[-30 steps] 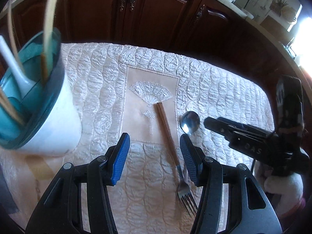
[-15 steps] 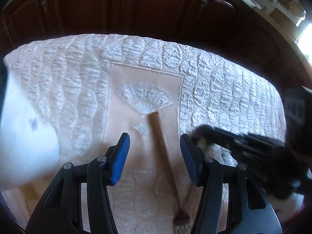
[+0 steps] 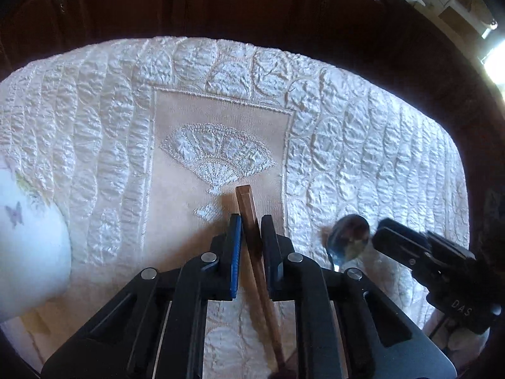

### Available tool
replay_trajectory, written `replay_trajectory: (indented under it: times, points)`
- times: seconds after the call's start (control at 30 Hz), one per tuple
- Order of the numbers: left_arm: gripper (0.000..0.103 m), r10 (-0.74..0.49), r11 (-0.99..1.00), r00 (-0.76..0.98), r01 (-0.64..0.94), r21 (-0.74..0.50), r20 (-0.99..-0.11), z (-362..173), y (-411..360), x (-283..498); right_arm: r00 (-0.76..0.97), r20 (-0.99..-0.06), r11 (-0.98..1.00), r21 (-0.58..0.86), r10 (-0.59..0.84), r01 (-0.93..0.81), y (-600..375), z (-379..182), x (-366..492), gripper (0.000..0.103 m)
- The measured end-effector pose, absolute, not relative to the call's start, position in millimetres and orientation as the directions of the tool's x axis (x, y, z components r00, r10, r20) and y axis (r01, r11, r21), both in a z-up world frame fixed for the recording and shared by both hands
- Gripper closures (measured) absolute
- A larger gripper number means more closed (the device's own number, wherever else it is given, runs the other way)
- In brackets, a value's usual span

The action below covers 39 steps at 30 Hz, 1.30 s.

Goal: Organize utensils
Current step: 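Lift the fork and spoon and carry them over the teal-lined cup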

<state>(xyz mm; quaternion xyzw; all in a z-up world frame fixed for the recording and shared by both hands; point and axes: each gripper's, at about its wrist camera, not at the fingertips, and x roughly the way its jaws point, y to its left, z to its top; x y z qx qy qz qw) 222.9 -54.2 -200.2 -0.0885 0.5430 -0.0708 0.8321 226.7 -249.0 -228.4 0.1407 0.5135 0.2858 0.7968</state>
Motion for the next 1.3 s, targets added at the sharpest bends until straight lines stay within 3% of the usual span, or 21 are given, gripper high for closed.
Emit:
replay_trajectory:
  times: [0.17, 0.23, 0.33, 0.8, 1.3]
  points:
    - [0.094, -0.244, 0.966, 0.423, 0.032, -0.255, -0.873, -181, -42, 201, 0.272, -0.755, 0.792, 0.498, 0.597, -0.354, -226, -232, 241, 0.079]
    - [0.094, -0.252, 0.965, 0.435, 0.045, -0.259, -0.864, -172, -38, 190, 0.270, -0.754, 0.793, 0.508, 0.598, -0.338, -222, -236, 245, 0.094]
    - [0.094, -0.266, 0.961, 0.457, 0.061, -0.268, -0.849, -157, -31, 174, 0.273, -0.762, 0.804, 0.508, 0.587, -0.309, -224, -232, 242, 0.100]
    - [0.094, -0.276, 0.950, 0.621, 0.060, -0.306, -0.734, -59, 32, 100, 0.465, -0.714, 0.840, 0.342, 0.523, -0.421, -236, -111, 189, 0.100]
    - [0.095, -0.221, 0.953, 0.783, 0.047, -0.300, -0.582, 56, 100, 54, 0.522, -0.621, 0.783, 0.264, 0.585, -0.564, -157, -22, 175, 0.100]
